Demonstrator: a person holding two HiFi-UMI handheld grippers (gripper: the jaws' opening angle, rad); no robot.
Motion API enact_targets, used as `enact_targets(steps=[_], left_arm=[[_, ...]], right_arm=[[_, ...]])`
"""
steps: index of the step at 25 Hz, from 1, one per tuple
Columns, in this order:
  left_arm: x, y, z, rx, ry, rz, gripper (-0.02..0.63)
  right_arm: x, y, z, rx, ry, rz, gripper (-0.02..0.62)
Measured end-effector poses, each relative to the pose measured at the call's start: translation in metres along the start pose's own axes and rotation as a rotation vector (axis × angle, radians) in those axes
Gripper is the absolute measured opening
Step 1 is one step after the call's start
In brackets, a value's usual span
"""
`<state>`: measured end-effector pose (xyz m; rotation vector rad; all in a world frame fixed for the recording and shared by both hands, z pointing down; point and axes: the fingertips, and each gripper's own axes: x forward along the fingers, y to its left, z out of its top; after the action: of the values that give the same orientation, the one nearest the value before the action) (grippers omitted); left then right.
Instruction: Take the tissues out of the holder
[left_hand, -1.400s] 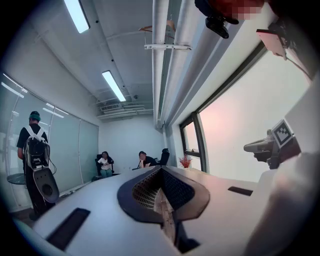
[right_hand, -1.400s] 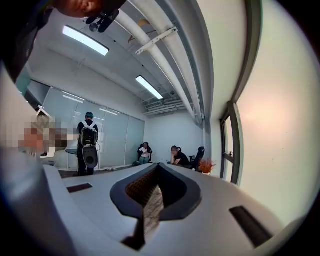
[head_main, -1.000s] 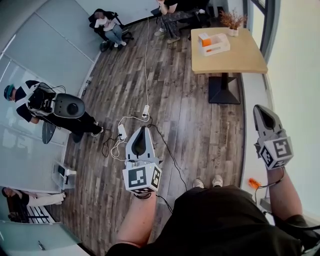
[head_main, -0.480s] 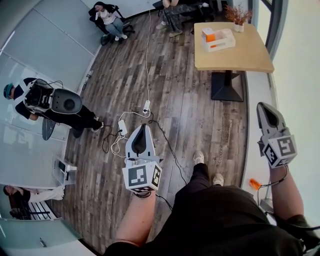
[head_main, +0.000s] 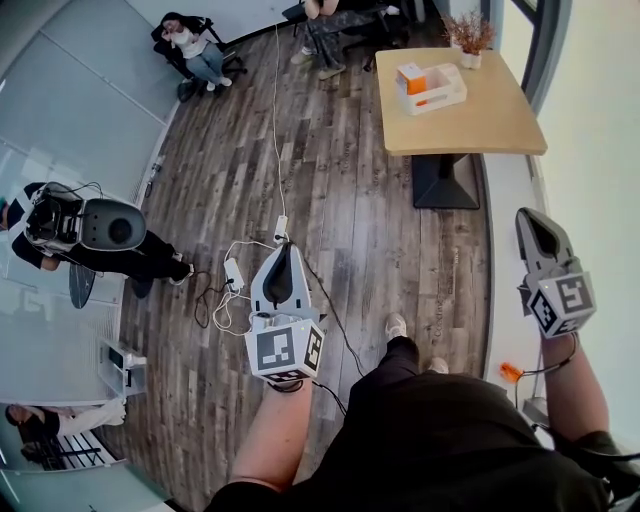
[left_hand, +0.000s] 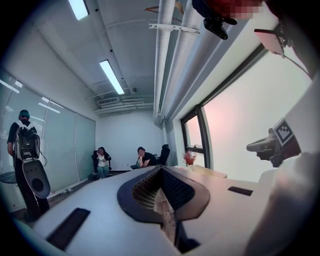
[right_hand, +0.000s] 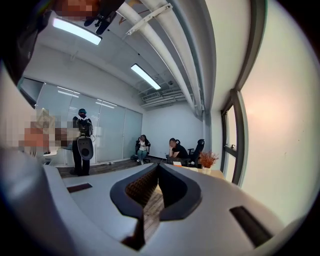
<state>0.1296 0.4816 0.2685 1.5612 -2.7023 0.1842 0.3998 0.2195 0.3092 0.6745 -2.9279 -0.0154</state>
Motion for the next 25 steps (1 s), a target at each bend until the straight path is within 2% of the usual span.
enact_targets(steps=[7, 16, 25], left_arm=[[0.063, 0.045, 0.001, -0.003, -0.013, -0.026, 0.005], [0.120, 0.103, 0.004, 0.020, -0.051, -0.057, 0.005], [0.163, 0.123, -0.002, 0.019, -0.062, -0.076, 0.005]], right_arm=[[0.067, 0.005, 0.014, -0.002, -0.006, -0.027, 0.005], [0.134, 0.025, 0.023, -0.003, -0.023, -0.065, 0.005], [0.172, 0.023, 0.020, 0.013, -0.028, -0.091, 0.005]])
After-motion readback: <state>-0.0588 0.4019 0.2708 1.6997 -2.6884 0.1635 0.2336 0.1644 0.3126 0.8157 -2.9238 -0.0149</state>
